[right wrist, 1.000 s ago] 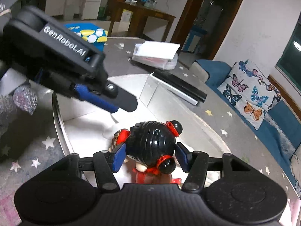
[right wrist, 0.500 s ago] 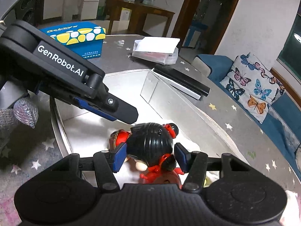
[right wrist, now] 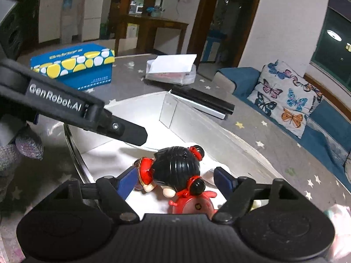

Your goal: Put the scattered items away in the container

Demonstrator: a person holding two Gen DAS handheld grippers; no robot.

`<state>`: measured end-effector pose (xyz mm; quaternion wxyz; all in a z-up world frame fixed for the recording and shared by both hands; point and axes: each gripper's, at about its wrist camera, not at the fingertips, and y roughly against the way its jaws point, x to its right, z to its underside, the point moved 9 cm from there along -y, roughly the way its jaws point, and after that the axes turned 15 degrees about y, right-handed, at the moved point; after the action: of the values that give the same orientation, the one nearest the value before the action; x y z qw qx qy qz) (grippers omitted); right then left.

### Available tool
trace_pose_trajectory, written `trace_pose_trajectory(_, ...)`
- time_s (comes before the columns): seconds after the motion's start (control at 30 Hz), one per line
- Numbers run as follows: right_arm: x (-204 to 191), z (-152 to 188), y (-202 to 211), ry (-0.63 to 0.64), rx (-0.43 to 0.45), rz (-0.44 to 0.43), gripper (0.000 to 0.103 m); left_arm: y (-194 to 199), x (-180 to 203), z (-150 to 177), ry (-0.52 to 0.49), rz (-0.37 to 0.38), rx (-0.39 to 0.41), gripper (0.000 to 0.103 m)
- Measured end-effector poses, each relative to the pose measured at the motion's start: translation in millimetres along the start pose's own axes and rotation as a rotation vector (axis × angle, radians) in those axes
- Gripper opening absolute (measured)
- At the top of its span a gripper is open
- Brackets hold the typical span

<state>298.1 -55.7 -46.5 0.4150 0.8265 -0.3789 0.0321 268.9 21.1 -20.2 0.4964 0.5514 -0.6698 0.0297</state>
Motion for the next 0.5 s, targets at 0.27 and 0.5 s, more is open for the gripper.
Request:
trace_pose_trajectory(0.27,-1.9,4.6,24.3,-0.076,0.040,0.028,0.088,21.0,10.1,10.3,-0.101,-0.025,0.053,0.035)
trace_pose_trajectory(0.5,-5.2,14.4,48.1,-0.135,0.070,0.056,0.095,39.2,14.1,24.6,-0.152,-0.037,0.066,0.035)
